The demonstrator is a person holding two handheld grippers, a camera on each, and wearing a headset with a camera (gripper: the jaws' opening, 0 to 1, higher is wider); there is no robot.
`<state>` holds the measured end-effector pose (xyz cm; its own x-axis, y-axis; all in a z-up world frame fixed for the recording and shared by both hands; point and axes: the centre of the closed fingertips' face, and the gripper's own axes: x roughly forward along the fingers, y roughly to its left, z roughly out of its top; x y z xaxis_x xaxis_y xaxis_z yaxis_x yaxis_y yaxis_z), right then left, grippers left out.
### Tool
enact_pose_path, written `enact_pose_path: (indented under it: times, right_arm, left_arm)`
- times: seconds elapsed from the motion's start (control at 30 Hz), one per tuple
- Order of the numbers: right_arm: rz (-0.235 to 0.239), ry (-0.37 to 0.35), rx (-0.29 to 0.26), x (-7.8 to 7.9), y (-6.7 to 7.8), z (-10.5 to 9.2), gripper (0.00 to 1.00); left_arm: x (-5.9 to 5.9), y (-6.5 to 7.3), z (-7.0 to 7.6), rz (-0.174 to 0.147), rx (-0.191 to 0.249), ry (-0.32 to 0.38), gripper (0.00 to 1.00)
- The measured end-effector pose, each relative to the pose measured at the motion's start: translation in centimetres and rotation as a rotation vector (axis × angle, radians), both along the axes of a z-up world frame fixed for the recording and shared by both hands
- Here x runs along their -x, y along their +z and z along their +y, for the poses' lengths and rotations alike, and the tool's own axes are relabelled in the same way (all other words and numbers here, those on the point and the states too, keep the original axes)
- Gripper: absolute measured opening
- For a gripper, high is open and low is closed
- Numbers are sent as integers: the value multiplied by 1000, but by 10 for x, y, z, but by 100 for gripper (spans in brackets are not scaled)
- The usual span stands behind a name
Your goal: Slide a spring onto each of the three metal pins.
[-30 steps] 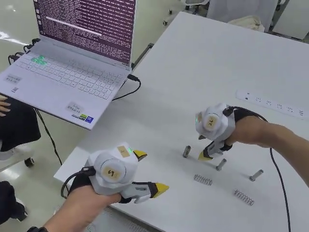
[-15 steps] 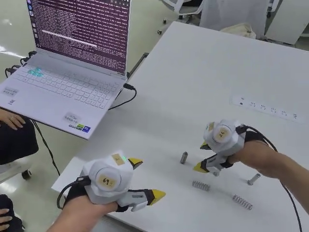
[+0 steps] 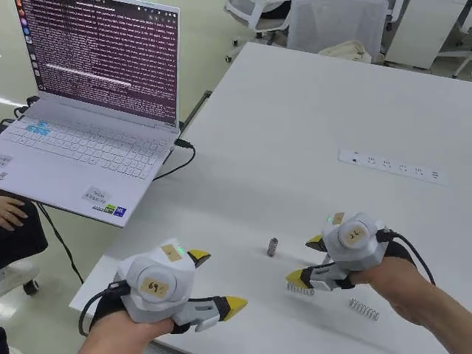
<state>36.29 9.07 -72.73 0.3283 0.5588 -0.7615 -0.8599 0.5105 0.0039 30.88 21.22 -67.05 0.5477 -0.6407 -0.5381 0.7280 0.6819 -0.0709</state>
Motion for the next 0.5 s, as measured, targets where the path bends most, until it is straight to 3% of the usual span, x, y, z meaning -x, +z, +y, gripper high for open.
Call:
enact_pose_path:
  times: [0.2, 0.5]
  right_arm:
    - [-24, -87, -67, 3, 12, -14, 51]
    - [-64, -201, -95, 13, 24, -54, 53]
  left_arm:
    - [-1, 1, 0, -2, -3, -2, 56]
    - [-7, 3, 0, -11, -7, -2, 57]
